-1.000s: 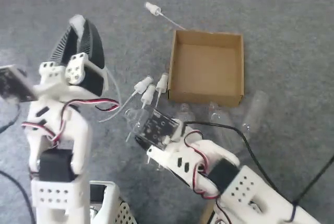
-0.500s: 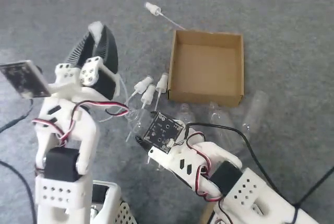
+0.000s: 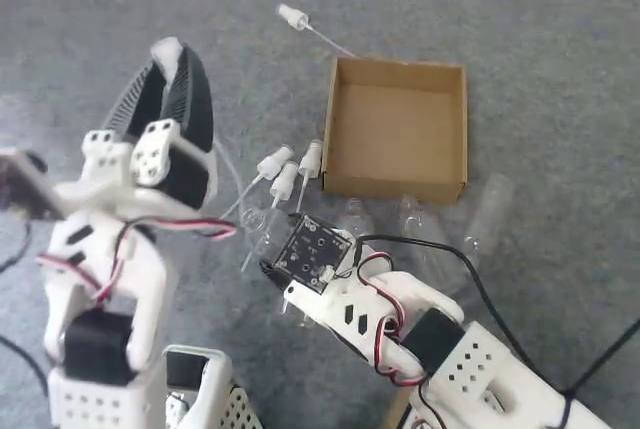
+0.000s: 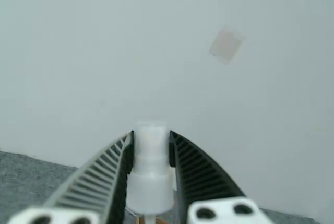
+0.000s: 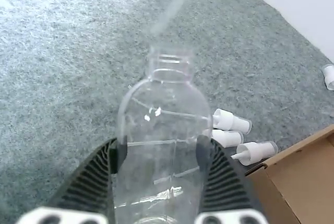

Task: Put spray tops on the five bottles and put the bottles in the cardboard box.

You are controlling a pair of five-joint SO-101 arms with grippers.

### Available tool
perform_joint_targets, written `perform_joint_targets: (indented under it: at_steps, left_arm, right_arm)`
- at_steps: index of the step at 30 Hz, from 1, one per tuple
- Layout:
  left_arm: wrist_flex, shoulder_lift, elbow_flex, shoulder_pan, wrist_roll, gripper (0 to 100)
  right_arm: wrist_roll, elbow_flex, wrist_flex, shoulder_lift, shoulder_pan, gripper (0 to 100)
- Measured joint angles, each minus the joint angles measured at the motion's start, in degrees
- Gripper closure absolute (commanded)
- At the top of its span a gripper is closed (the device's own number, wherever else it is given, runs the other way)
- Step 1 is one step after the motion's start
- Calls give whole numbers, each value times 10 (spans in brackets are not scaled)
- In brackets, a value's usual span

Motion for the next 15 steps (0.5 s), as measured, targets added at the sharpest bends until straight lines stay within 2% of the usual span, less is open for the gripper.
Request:
perform_joint_targets:
  at_steps: [7,15]
  left_arm:
    - [14,-48,23,-2,0,988]
    - [-74,-46,86,-1,-15,988]
  right_arm:
    - [0,0,0,0,0,993]
    - [0,0,0,0,-1,993]
